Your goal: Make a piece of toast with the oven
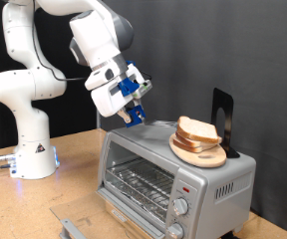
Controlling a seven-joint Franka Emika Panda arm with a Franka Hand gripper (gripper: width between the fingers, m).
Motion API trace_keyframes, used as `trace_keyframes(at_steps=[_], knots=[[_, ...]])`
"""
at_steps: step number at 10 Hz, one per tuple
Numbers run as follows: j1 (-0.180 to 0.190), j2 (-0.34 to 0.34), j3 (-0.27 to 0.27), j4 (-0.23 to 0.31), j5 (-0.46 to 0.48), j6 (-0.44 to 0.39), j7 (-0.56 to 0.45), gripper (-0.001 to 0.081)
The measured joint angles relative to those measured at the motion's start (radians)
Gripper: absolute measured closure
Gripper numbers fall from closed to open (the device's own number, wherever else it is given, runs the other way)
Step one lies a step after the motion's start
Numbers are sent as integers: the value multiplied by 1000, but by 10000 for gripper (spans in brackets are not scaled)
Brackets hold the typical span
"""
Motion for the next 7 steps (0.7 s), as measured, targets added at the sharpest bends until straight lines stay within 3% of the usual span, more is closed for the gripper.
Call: trace_keyframes(at_steps=[7], knots=[[0, 28, 40, 4, -25, 33, 62, 438]])
